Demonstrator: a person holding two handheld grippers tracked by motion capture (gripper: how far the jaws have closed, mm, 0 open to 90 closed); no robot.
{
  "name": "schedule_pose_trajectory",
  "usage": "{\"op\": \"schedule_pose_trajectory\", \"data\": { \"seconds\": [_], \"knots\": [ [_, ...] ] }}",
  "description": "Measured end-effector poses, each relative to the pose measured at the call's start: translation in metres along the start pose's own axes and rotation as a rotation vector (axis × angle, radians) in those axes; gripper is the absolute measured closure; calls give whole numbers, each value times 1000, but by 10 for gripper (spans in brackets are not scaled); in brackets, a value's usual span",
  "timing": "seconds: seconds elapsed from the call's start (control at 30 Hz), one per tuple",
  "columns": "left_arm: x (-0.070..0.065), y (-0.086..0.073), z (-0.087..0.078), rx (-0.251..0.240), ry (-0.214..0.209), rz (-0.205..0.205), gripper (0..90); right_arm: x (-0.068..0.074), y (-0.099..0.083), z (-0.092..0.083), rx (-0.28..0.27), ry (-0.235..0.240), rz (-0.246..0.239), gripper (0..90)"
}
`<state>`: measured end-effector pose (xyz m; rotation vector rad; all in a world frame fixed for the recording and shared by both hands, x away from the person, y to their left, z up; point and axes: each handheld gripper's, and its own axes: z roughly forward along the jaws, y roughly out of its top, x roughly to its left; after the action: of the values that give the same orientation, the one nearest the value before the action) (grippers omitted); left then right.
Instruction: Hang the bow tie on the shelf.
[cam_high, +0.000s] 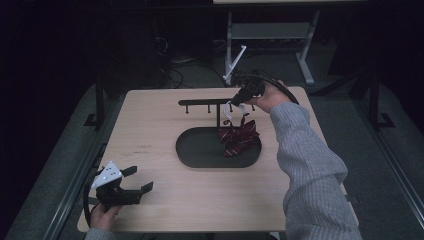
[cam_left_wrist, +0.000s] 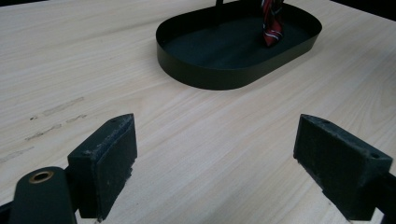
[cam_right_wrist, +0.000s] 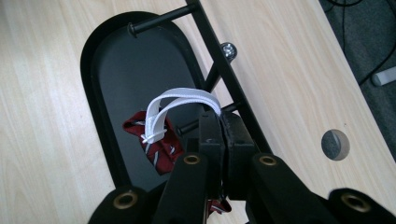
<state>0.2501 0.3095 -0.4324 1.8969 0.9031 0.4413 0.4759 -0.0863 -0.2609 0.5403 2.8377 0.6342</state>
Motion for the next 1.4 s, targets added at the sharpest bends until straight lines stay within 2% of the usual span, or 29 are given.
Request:
{"op": "schedule_pose_trajectory", "data": {
  "seconds": [0.47,0.87,1.13,1.4],
  "knots": [
    [0,0,-1,-2,1,2,131,-2,-1,2,12,-21,17,854],
    [0,1,-1,-4,1,3,131,-1,-3,3,25,-8,17,829],
    [-1,1,0,-8,-1,-4,131,-1,-15,5,14,4,40,801],
    [-1,1,0,-4,1,0,131,0,-22,1,-3,16,40,756]
  ]
}}
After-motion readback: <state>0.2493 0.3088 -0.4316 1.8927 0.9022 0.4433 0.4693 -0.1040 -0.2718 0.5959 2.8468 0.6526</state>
